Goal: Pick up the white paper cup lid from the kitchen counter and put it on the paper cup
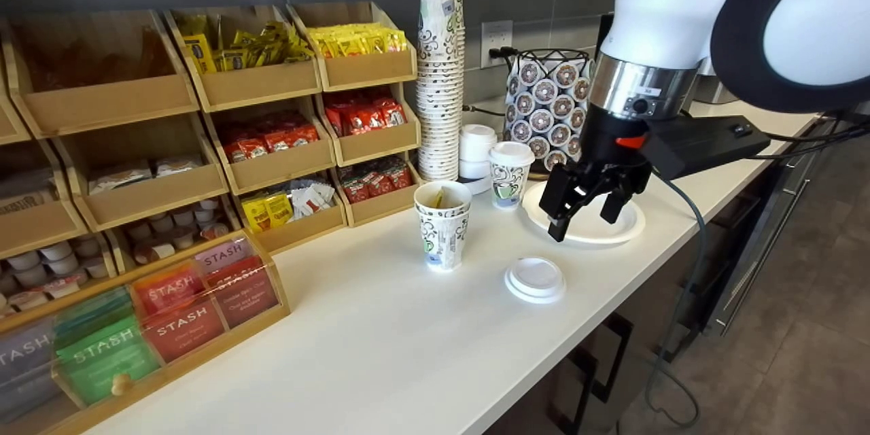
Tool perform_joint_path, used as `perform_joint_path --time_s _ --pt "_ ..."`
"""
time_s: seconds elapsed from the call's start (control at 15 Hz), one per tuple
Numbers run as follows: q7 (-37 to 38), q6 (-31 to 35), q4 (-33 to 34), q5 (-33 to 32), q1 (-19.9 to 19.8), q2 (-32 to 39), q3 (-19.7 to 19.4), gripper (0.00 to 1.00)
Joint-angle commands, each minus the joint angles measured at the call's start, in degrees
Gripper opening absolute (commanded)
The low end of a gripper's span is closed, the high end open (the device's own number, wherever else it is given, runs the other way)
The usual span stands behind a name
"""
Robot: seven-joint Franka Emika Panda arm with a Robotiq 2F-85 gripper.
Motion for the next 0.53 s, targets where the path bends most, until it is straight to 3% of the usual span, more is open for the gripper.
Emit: perform_joint_path --time_s 0.0,0.47 --pt "-1.86 0.22 3.48 0.48 0.78 4.77 -1.29 1.0" --pt "-5.01 1.05 8.37 2.96 1.31 12.97 -2.61 1.0"
